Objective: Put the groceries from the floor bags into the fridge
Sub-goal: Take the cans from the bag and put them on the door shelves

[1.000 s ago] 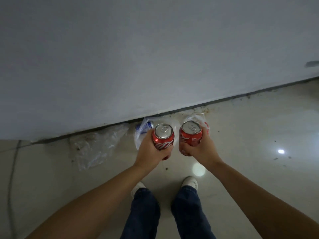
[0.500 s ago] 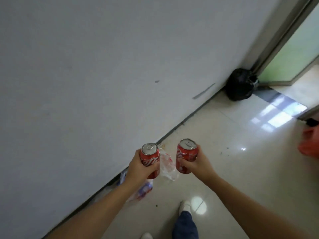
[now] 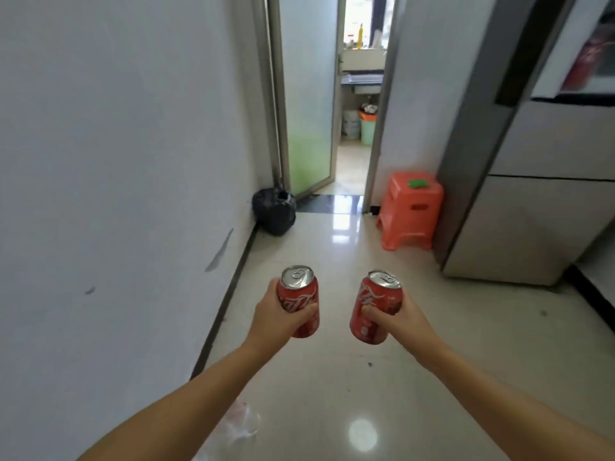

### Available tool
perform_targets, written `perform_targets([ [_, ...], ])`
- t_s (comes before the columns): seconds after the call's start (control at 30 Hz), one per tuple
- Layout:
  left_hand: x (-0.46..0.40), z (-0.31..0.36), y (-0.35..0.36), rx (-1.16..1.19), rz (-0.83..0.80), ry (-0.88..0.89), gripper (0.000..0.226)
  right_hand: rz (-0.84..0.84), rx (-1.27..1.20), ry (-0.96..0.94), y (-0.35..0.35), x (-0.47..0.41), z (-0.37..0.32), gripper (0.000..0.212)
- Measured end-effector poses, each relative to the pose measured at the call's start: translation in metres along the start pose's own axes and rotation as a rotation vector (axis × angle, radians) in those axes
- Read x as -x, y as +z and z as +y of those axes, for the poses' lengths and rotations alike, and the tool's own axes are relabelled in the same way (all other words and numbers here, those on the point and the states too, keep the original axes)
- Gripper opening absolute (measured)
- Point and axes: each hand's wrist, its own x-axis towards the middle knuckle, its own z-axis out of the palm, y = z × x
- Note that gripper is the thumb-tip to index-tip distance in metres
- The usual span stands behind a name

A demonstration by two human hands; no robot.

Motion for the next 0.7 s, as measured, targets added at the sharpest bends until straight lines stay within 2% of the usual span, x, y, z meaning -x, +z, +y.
perform_targets([
  [0.23, -0.017, 0.088, 0.223, 0.077, -0.212, 0.005, 0.055, 0.328, -0.085, 0.009, -0.232, 0.018, 0.027, 0.059],
  [0.37, -0.023, 0.141, 0.335, 0.234, -0.355, -0.031, 0.049, 0.444, -0.105, -0.016, -0.348, 0.019, 0.026, 0.061],
  [0.5, -0.050, 0.202, 0.418, 0.289, -0.476, 0.022, 0.056, 0.533, -0.112, -0.067, -0.445, 0.006, 0.016, 0.060],
  [0.7, -0.108, 0.276, 0.512, 0.347, -0.513, 0.113, 0.038, 0.574, -0.081, -0.120, -0.543, -0.053, 0.002, 0.065],
])
